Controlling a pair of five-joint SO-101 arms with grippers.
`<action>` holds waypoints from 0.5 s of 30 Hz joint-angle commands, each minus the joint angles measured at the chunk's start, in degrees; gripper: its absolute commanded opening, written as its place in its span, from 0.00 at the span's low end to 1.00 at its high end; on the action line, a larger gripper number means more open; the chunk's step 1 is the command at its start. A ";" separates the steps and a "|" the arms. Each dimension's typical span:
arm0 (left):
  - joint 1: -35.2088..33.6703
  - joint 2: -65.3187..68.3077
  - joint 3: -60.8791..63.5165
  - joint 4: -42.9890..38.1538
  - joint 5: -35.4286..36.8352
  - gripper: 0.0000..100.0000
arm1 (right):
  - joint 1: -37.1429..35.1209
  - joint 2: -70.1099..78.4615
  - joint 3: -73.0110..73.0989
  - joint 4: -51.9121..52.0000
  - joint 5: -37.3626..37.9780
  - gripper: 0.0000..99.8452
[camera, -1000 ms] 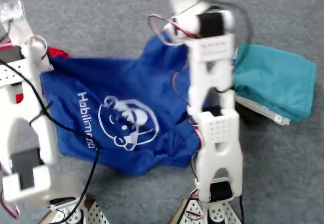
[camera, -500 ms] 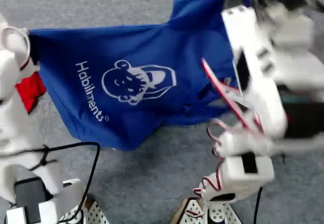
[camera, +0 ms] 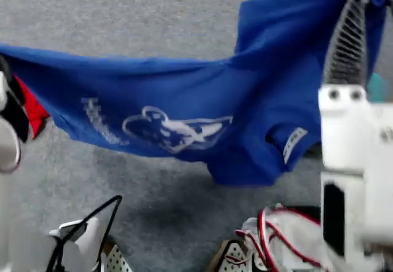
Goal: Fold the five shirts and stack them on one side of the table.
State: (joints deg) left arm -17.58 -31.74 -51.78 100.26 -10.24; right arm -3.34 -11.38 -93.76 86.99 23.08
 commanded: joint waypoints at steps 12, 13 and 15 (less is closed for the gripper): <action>-9.76 -17.10 23.03 0.62 -4.40 0.02 | 1.19 -3.91 -0.40 -14.77 3.78 0.00; -9.93 -18.95 26.02 0.62 -4.92 0.02 | 1.19 -3.91 -0.40 -14.77 3.78 0.00; -10.02 -23.25 30.95 0.62 -5.19 0.02 | 1.19 -4.00 -0.40 -14.68 3.78 0.00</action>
State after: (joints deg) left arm -26.55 -50.73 -27.69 100.26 -14.46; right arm -3.34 -15.34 -94.55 73.80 26.24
